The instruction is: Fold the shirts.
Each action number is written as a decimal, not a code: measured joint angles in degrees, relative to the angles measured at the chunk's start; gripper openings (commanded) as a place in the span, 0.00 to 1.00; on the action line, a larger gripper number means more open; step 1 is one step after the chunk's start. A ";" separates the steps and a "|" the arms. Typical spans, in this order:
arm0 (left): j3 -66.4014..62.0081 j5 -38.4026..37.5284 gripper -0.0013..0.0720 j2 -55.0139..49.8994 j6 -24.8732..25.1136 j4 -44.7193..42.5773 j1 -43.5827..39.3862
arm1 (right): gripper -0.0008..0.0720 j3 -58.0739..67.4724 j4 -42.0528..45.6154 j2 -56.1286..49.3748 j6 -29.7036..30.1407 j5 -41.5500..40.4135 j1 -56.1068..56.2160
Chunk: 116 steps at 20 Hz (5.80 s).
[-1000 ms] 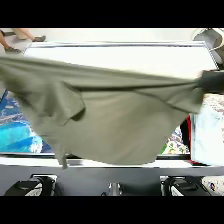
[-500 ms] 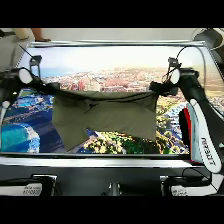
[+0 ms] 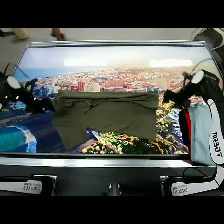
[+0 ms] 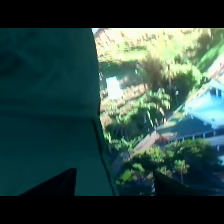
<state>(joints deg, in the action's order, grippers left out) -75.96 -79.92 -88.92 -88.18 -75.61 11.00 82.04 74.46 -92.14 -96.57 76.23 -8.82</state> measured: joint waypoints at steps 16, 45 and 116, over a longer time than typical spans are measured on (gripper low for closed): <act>14.62 14.03 0.05 -0.83 2.82 12.35 4.55 | 0.84 -17.57 -9.07 0.15 9.68 5.68 -3.21; -32.89 22.43 0.05 53.24 -1.40 8.24 4.35 | 0.04 23.67 4.39 54.93 9.40 -6.95 -2.91; 22.40 3.69 0.72 12.63 2.43 11.89 -0.94 | 0.61 -4.98 8.20 -0.42 8.39 7.85 -5.99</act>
<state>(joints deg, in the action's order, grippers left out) -53.56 -76.23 -76.29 -85.76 -63.72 10.07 77.06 82.65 -92.55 -88.18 84.07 -14.81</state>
